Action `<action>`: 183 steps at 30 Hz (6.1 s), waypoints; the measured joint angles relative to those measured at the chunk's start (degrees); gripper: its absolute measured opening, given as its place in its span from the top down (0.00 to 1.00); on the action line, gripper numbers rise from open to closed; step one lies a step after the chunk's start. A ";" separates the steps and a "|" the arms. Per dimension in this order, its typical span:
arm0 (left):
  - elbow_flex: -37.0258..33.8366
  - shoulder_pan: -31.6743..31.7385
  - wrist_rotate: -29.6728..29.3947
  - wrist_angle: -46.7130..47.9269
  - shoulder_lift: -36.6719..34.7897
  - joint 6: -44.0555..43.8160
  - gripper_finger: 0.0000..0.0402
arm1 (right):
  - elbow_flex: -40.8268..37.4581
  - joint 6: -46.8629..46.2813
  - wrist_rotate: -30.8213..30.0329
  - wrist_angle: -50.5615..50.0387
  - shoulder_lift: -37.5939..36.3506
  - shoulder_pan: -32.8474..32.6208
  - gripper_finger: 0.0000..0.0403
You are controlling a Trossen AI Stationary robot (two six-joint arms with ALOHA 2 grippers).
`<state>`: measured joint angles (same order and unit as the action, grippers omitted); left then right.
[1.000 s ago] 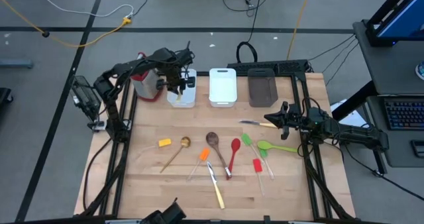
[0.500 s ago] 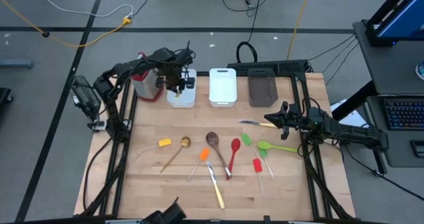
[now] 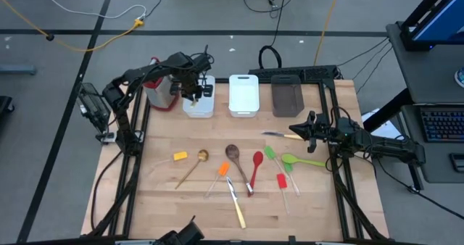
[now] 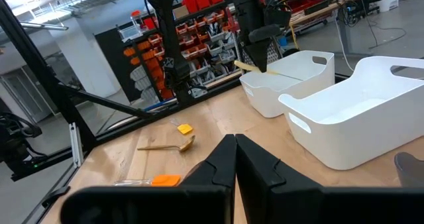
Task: Pick & Place Kitchen Items
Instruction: Put the left yellow knife into the left white bin, then put the bottom yellow knife into the left white bin
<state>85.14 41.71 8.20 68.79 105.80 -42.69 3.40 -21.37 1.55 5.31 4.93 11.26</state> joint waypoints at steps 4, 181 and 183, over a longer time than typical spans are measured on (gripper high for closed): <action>0.00 0.00 -0.77 -0.02 0.00 0.38 0.79 | 0.00 -0.01 0.01 0.00 0.02 0.01 0.99; 34.33 -69.92 -12.99 -7.38 29.02 -89.36 0.47 | 0.02 0.03 -0.03 -1.30 0.01 0.01 0.99; 34.79 -69.88 -12.69 -7.61 30.43 -89.37 0.47 | 0.01 0.12 -0.03 -1.35 0.02 0.01 0.99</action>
<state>119.93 -28.16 -4.49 61.18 136.23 -132.06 3.41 -21.25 1.52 3.97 4.95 11.27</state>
